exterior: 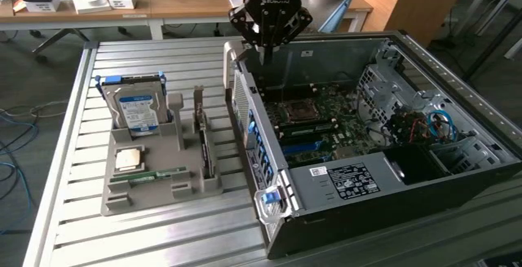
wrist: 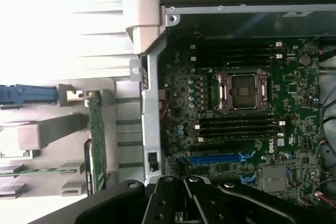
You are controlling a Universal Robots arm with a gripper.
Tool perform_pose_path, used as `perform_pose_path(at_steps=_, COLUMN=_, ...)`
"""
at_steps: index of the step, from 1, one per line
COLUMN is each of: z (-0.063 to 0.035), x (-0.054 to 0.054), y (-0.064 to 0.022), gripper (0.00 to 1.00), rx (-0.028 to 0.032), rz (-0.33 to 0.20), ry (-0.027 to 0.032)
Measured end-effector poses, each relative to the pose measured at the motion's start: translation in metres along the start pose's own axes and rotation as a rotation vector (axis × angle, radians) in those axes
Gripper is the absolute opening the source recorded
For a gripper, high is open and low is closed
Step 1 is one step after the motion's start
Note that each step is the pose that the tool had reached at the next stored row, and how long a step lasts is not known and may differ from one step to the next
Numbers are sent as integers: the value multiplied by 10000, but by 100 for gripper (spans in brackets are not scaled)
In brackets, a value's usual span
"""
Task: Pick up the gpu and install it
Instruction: 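Reach for the gpu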
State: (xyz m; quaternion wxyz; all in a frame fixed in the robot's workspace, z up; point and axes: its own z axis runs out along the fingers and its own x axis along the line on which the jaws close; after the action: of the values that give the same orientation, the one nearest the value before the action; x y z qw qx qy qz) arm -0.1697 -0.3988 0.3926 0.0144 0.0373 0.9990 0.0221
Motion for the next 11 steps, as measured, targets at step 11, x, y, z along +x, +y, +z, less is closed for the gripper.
perform_pose_path(at_steps=11, z=-8, x=377, y=-27, gripper=11, rx=-3, rz=2, ry=-32)
